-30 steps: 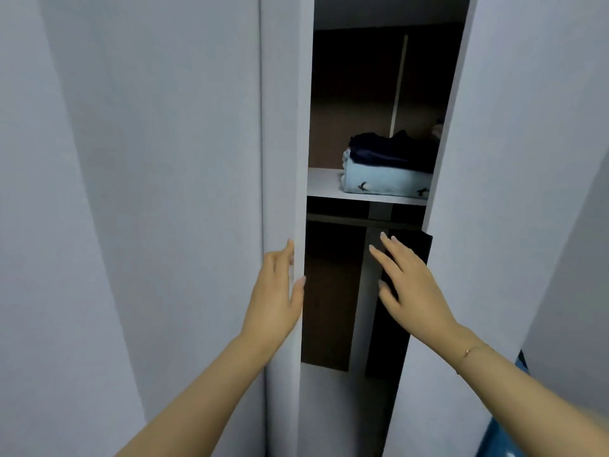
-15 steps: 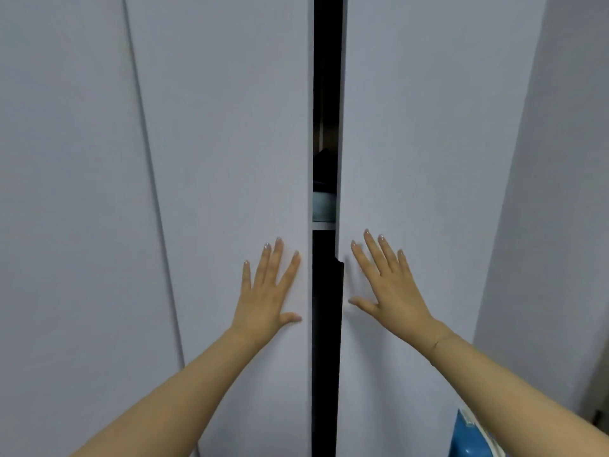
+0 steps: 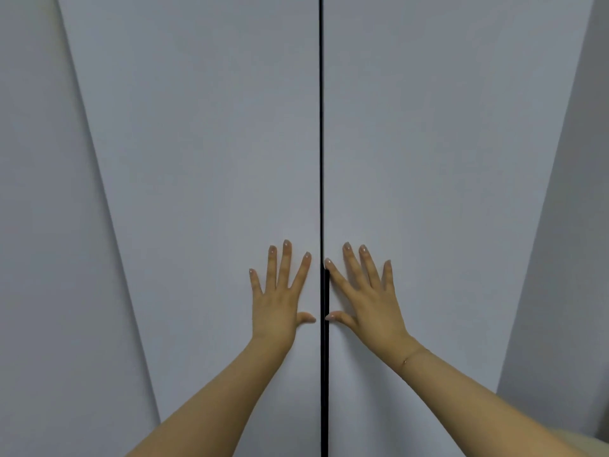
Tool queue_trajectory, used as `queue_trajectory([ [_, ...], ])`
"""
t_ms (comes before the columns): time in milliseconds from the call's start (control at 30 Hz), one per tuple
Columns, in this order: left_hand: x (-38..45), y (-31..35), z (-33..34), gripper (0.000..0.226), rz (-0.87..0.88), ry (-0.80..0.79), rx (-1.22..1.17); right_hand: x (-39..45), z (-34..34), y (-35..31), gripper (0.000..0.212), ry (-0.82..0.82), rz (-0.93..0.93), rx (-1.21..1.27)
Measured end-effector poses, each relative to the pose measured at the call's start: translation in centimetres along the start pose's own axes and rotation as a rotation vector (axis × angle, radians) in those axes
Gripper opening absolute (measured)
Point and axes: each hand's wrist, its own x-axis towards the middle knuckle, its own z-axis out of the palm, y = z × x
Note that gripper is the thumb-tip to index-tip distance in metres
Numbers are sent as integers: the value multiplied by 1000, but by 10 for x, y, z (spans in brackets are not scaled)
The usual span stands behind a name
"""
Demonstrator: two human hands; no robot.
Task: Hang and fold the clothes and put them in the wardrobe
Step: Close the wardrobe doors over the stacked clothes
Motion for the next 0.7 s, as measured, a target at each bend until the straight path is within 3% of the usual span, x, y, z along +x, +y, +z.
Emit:
queue_trajectory([
  [567, 25, 12, 28, 138, -78, -17, 15, 20, 36, 3, 110, 64, 37, -96],
  [700, 26, 15, 27, 138, -92, -33, 59, 20, 34, 1, 108, 14, 40, -88],
])
